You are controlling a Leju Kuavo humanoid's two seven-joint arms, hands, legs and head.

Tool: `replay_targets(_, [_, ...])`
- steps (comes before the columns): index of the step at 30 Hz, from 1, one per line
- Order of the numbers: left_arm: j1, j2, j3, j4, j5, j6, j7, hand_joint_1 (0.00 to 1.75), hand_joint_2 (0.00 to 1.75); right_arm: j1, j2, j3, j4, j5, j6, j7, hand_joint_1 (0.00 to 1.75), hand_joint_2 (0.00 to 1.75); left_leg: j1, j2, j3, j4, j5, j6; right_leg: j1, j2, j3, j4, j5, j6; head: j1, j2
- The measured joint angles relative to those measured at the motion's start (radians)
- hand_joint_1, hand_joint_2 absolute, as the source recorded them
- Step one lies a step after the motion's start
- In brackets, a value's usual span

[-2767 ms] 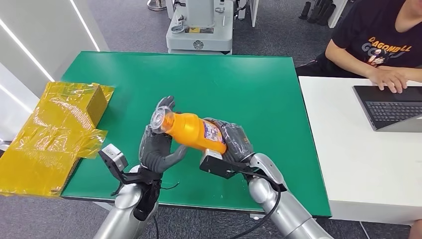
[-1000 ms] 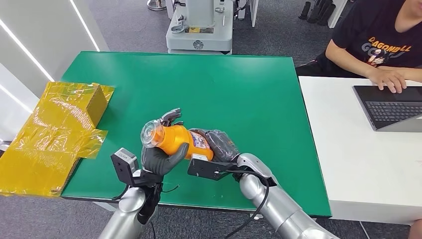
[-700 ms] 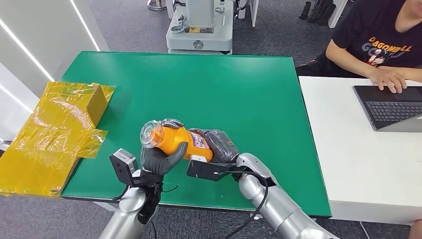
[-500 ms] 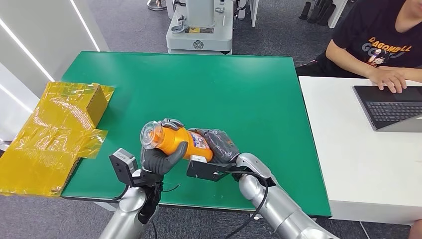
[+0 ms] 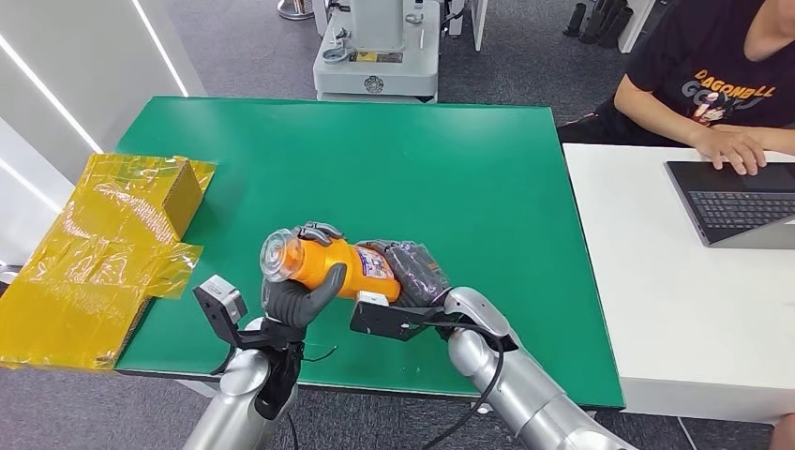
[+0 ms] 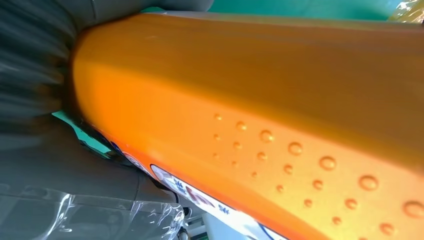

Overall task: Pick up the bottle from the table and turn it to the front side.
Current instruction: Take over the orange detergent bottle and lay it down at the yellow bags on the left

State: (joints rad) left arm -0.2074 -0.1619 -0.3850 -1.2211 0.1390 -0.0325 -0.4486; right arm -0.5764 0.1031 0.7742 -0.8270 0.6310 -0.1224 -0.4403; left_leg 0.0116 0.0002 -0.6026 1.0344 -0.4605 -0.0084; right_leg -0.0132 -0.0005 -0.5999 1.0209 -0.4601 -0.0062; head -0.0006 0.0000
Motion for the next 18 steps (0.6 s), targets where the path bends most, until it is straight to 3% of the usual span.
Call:
replay_targets(4, [0.0, -0.001, 0.004, 0.0, -0.006, 0.008, -0.001, 1.75, 1.75, 0.0, 0.002, -0.002, -0.001, -0.002, -0.008, 0.0, 0.03, 1.75, 0.0, 0.0, 0.0, 0.0, 0.0, 0.0, 0.0, 0.0, 0.0, 0.0, 0.0, 0.0, 0.0, 0.0])
replay_targets(18, [-0.013, -0.007, 0.004, -0.004, 0.005, 0.104, -0.009, 1.75, 1.75, 0.117, 0.015, -0.066, -0.202, -0.145, -0.2, -0.046, 0.0, 1.75, 0.0, -0.001, 0.0, 0.0, 0.0, 0.0, 0.0, -0.001, 0.0, 0.0, 0.0, 0.0, 0.0, 0.0])
